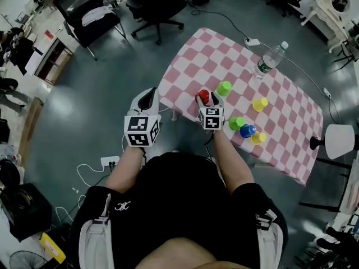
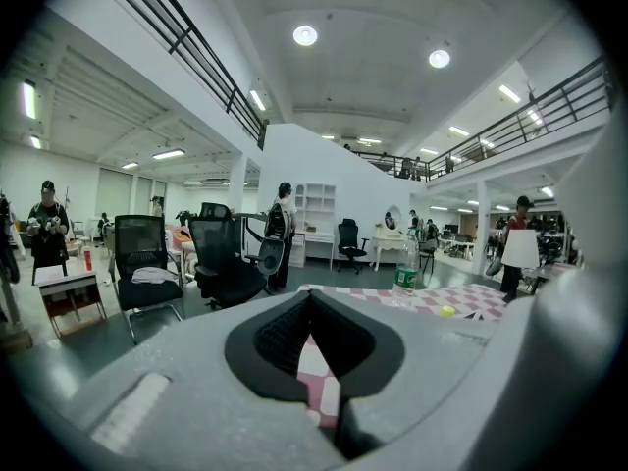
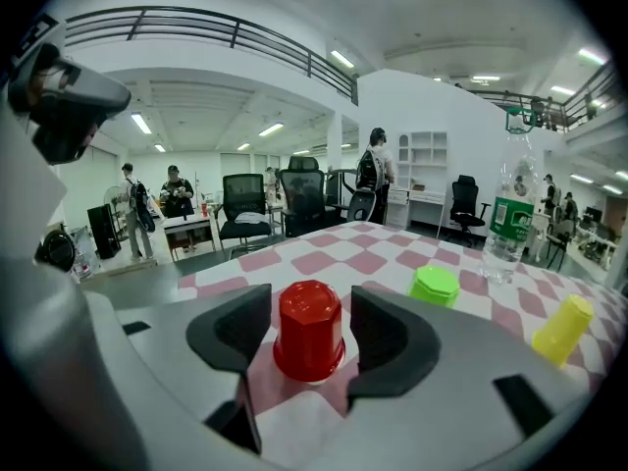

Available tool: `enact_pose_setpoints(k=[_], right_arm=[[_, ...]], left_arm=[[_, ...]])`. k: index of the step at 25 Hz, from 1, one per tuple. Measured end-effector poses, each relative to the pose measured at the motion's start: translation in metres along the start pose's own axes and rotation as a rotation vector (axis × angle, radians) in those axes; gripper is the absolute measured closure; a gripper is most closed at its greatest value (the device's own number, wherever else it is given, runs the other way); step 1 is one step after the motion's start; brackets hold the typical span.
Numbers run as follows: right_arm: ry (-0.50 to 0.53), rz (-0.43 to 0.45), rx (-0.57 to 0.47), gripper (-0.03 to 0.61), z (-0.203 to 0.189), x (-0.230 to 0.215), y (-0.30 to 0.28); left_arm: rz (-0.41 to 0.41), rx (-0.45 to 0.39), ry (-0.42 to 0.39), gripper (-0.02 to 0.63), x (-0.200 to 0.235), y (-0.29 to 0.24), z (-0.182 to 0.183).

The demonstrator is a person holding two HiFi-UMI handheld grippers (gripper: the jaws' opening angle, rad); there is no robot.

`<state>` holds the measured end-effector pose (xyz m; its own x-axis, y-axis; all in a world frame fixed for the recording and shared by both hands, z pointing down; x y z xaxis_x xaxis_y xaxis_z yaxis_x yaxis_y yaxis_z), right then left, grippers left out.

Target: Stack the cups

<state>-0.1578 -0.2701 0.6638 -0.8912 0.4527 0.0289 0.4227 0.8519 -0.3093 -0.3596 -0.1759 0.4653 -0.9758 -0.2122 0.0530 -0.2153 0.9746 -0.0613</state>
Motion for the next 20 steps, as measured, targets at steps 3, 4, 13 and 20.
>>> enact_pose_setpoints(k=[3,4,13,20], right_arm=[[0.0,0.004,0.034,0.331,-0.006,-0.002,-0.006],[0.0,0.007,0.045,0.333,-0.007,-0.002,-0.008],[-0.03,0.015,0.025,0.362,0.01,-0.009,-0.003],[0.078,0.001,-0.075,0.364,0.063,-0.007,0.028]], left_arm=[[0.003,0.001,-0.004,0.598,0.001,0.001,0.001],[0.005,0.001,-0.006,0.598,0.002,0.001,0.001],[0.0,0.001,-0.004,0.598,0.0,0.001,0.001],[-0.055,-0.007,-0.001,0.598,-0.016,-0.007,0.002]])
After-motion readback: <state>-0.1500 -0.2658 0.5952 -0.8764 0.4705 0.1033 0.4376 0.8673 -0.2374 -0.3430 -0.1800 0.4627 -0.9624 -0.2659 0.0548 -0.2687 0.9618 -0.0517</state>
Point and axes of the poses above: the fingertips, and each gripper's own axes: y backward along the fingers, x to its left, z out of its top, the point moved 2 cm from there along y, backward along the fingers, and after that the axes turned 10 degrees about -x, right-handed, at the moved point
